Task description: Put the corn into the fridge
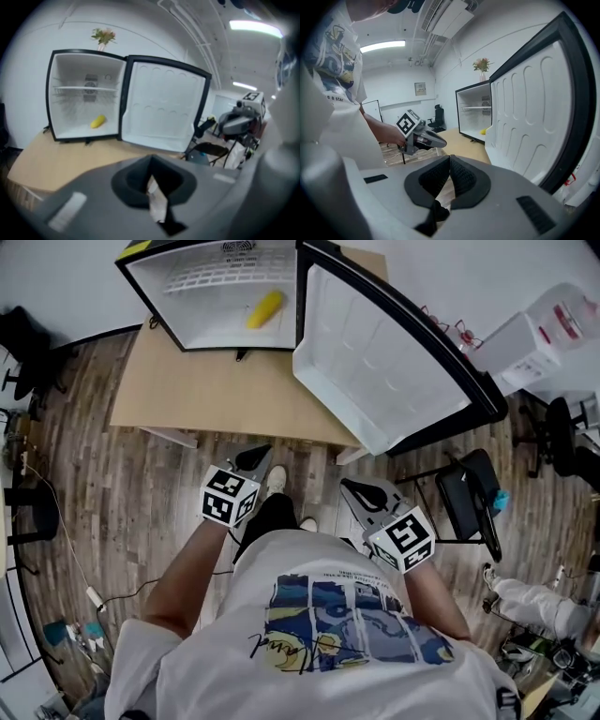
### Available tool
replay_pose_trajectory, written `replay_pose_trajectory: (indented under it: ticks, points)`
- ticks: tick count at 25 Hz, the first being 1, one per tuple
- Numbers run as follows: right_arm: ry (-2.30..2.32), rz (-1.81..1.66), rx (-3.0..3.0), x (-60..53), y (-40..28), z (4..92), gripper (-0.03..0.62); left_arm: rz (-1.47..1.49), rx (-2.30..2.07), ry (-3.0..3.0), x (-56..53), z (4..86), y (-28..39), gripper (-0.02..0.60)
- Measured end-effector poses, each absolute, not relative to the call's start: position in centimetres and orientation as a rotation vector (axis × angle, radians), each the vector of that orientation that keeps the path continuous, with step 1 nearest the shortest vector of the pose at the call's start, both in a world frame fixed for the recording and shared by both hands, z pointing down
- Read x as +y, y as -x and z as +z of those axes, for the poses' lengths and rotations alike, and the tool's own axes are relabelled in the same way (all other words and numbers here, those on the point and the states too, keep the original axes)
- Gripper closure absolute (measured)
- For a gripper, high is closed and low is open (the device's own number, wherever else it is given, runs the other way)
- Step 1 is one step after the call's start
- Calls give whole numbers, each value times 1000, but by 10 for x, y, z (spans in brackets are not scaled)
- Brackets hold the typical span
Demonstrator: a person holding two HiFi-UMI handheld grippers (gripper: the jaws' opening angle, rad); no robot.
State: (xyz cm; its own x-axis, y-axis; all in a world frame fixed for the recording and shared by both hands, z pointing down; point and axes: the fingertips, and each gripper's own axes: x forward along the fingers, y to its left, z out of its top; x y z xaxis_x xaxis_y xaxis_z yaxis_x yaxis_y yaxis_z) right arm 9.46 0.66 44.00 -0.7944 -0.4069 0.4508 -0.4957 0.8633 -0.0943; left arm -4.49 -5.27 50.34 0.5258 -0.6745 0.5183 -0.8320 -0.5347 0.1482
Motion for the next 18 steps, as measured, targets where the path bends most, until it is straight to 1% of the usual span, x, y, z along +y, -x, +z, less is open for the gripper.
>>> replay_pose_trajectory:
  ticks: [9,18]
  points:
    - [-734,295,-2596,40,-125,444,583,529,-1110,-2413,9,494,-6,571]
    - [-712,260,-2617,57,-122,443,583,547,-1079,-2447,29,494,-22,572]
